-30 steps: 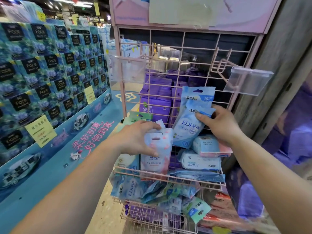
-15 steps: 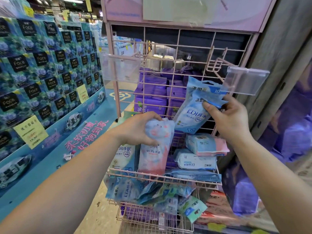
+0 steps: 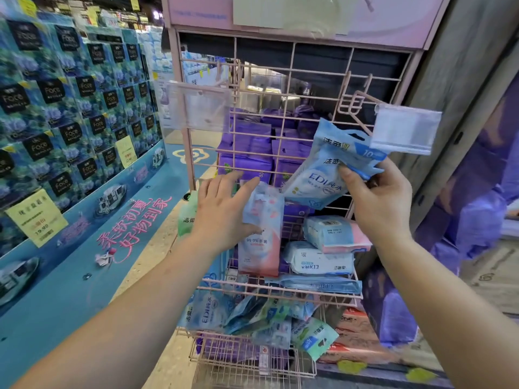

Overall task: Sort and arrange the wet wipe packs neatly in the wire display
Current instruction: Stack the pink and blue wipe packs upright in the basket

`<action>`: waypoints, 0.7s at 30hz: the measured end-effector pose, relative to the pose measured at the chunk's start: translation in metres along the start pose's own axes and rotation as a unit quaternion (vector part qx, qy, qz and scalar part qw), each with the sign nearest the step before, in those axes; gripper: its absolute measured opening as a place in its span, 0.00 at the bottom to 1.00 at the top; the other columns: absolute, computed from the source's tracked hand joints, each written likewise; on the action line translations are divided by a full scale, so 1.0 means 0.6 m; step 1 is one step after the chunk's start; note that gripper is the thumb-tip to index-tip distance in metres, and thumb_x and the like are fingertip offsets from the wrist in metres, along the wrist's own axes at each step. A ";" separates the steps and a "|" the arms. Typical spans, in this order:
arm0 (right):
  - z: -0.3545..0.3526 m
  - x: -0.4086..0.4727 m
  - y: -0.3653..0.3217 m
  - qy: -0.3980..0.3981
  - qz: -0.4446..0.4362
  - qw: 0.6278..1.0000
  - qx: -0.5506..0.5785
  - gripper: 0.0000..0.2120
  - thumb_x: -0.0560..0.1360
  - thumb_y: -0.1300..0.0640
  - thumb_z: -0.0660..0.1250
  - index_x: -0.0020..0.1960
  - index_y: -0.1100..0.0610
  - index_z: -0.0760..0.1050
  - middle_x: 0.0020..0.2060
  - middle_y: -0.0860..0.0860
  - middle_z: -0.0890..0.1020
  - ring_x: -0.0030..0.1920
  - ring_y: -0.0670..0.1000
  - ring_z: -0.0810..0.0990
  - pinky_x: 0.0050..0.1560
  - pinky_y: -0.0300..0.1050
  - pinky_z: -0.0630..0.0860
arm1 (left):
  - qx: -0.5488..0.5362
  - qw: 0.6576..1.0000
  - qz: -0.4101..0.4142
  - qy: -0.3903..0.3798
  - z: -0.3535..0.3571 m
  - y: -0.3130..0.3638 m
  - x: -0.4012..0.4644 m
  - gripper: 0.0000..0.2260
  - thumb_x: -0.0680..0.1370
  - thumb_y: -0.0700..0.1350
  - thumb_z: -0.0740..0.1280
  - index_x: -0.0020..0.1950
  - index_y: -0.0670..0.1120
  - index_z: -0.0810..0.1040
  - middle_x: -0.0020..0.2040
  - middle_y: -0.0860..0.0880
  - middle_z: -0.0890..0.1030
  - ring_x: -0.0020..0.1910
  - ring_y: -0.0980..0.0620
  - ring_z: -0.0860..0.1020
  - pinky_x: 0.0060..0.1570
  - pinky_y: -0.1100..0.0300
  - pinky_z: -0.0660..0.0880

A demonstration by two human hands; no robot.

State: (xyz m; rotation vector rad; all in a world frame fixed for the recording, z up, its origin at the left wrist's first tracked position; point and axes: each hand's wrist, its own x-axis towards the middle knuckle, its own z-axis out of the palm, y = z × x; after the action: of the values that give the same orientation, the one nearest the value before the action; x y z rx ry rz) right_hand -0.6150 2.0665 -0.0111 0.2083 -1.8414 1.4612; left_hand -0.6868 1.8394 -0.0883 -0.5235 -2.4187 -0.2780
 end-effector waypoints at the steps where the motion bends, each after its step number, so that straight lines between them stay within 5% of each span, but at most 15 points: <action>1: 0.004 -0.008 -0.005 0.007 -0.010 1.000 -0.001 0.14 0.73 0.63 0.70 0.47 0.43 0.76 0.39 0.35 0.83 0.43 0.35 0.79 0.44 0.29 0.73 | -0.001 1.000 -0.002 0.004 -0.002 0.001 -0.006 0.44 0.55 0.61 0.78 0.69 0.51 0.71 0.66 0.42 0.73 0.64 0.39 0.71 0.63 0.46 0.58; 5: 0.027 -0.055 -0.025 -0.007 -0.055 0.998 0.014 0.13 0.72 0.64 0.70 0.46 0.46 0.74 0.39 0.30 0.81 0.42 0.31 0.78 0.45 0.26 0.72 | -0.046 0.998 -0.025 0.017 -0.006 -0.004 -0.029 0.32 0.62 0.54 0.77 0.64 0.47 0.76 0.63 0.43 0.76 0.62 0.40 0.73 0.62 0.46 0.66; 8: 0.041 -0.093 -0.025 -0.055 -0.052 0.997 -0.004 0.12 0.71 0.58 0.70 0.46 0.41 0.75 0.40 0.35 0.82 0.44 0.37 0.79 0.45 0.31 0.73 | -0.222 0.966 -0.088 0.095 -0.029 -0.015 -0.052 0.15 0.71 0.46 0.68 0.57 0.45 0.80 0.54 0.47 0.80 0.54 0.47 0.77 0.59 0.53 0.71; 10: 0.054 -0.110 -0.013 -0.088 -0.014 0.995 -0.053 0.08 0.71 0.51 0.70 0.45 0.38 0.78 0.42 0.41 0.83 0.47 0.47 0.80 0.46 0.39 0.76 | -0.465 0.859 -0.205 0.065 -0.070 -0.004 -0.070 0.09 0.76 0.46 0.65 0.54 0.51 0.79 0.51 0.50 0.82 0.51 0.51 0.79 0.56 0.53 0.75; 12: 0.069 -0.123 -0.003 -0.105 0.069 0.991 -0.041 0.05 0.71 0.50 0.71 0.47 0.43 0.79 0.43 0.44 0.84 0.47 0.49 0.82 0.46 0.44 0.78 | -0.622 0.740 -0.251 -0.045 -0.100 0.015 -0.088 0.12 0.74 0.49 0.67 0.57 0.55 0.76 0.52 0.51 0.83 0.51 0.52 0.81 0.51 0.58 0.78; 14: 0.087 -0.131 -0.001 -0.106 0.152 0.983 -0.011 0.05 0.72 0.53 0.71 0.47 0.48 0.78 0.42 0.45 0.84 0.44 0.47 0.83 0.45 0.45 0.80 | -0.595 0.755 -0.215 -0.173 -0.107 0.036 -0.111 0.23 0.68 0.47 0.75 0.60 0.57 0.72 0.51 0.57 0.84 0.50 0.58 0.82 0.44 0.64 0.78; 17: 0.099 -0.140 0.001 -0.119 0.230 0.966 -0.008 0.04 0.74 0.51 0.69 0.48 0.48 0.76 0.44 0.46 0.84 0.46 0.47 0.83 0.49 0.50 0.80 | -0.542 0.786 -0.231 -0.184 -0.092 0.055 -0.134 0.27 0.65 0.42 0.79 0.58 0.57 0.74 0.48 0.58 0.85 0.46 0.59 0.83 0.44 0.60 0.80; 21: 0.093 -0.152 0.008 -0.208 0.337 0.916 0.057 0.21 0.69 0.39 0.67 0.57 0.49 0.74 0.52 0.47 0.83 0.51 0.47 0.83 0.52 0.52 0.81 | -0.595 0.726 -0.310 -0.152 -0.080 0.044 -0.150 0.22 0.66 0.38 0.78 0.56 0.50 0.76 0.50 0.49 0.86 0.48 0.49 0.84 0.50 0.45 0.81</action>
State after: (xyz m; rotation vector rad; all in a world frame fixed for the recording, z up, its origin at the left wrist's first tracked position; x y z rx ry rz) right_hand -0.5796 1.9895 -0.0766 -0.0876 -2.3075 2.1261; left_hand -0.5846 1.8209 -0.1058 -0.2156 -2.3355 -2.2618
